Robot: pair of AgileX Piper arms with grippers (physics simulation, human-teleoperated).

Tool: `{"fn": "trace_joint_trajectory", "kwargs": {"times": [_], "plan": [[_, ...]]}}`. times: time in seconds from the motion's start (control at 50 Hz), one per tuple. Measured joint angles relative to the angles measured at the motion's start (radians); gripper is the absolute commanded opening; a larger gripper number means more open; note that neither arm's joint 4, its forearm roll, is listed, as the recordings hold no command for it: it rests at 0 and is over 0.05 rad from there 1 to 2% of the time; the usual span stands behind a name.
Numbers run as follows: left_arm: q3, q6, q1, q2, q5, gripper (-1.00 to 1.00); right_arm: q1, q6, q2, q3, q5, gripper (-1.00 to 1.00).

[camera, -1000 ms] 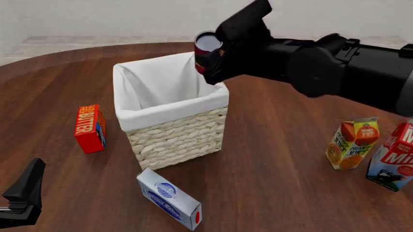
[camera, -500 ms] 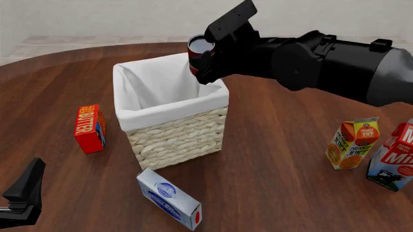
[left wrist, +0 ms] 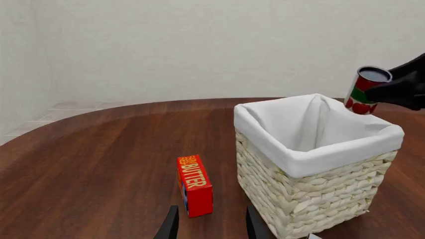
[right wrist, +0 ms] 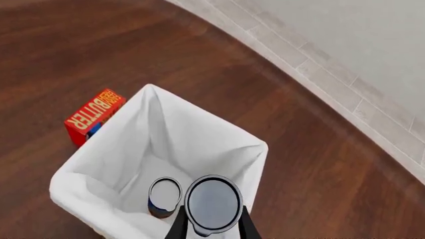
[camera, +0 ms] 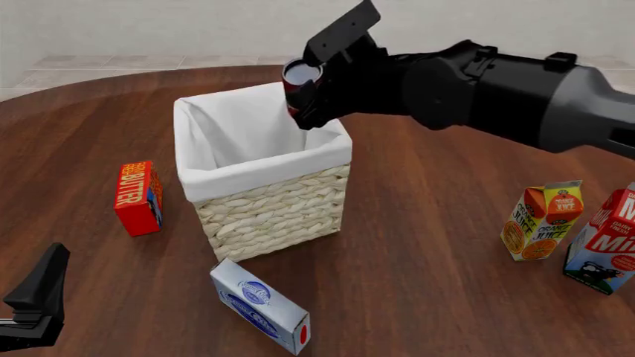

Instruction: Pick up the alphabet soup and the tomato sauce, and put them in the basket.

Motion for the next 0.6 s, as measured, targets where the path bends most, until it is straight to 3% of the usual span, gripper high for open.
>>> {"fn": "trace_joint_trajectory", "kwargs": {"times": [0.6], "plan": [[0.000,0.000,0.000,0.000,0.000,1.00,-0.001,0.020,0.031,0.028,-0.007,-1.00]]}}
